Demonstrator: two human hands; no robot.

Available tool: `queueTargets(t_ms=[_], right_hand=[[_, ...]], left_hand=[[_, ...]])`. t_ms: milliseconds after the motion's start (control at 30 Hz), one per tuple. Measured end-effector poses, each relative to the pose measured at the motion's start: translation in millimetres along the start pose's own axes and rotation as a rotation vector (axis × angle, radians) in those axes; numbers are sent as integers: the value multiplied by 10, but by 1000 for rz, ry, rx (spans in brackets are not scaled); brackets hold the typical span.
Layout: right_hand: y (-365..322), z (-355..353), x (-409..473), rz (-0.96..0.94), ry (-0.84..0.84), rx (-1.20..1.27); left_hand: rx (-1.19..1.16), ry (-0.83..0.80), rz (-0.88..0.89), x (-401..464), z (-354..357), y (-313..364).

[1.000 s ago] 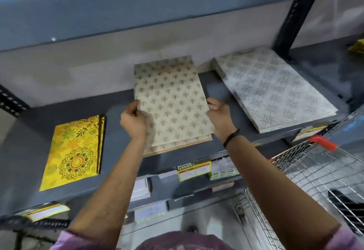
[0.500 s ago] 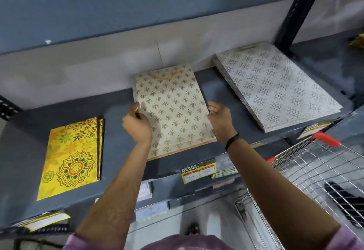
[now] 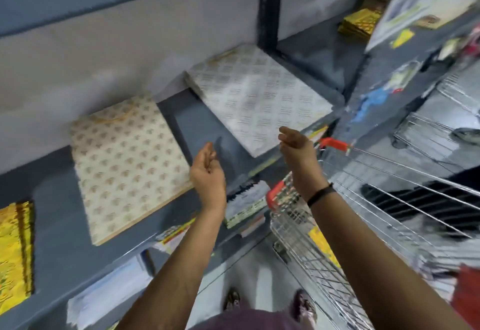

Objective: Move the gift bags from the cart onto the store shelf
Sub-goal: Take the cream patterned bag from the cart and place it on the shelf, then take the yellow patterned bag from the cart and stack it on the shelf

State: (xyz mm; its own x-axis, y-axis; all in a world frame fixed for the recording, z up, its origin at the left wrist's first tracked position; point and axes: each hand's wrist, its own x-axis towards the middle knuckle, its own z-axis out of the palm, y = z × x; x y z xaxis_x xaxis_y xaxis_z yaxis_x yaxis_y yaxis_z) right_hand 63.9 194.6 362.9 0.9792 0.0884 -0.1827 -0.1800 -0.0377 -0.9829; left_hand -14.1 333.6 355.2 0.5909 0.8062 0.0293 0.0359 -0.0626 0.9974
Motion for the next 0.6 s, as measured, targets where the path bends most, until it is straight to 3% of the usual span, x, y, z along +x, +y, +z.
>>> queueTargets(t_ms=[300, 467, 600], right_hand=[[508, -1906, 21, 140, 314, 39], [1309, -2766, 114, 345, 404, -64], [1964, -3135, 156, 525, 309, -150]], left_hand=[[182, -415, -155, -1170, 1588, -363], [353, -702, -599, -1714, 2299, -1000], [511, -764, -958, -2073, 2440, -1720]])
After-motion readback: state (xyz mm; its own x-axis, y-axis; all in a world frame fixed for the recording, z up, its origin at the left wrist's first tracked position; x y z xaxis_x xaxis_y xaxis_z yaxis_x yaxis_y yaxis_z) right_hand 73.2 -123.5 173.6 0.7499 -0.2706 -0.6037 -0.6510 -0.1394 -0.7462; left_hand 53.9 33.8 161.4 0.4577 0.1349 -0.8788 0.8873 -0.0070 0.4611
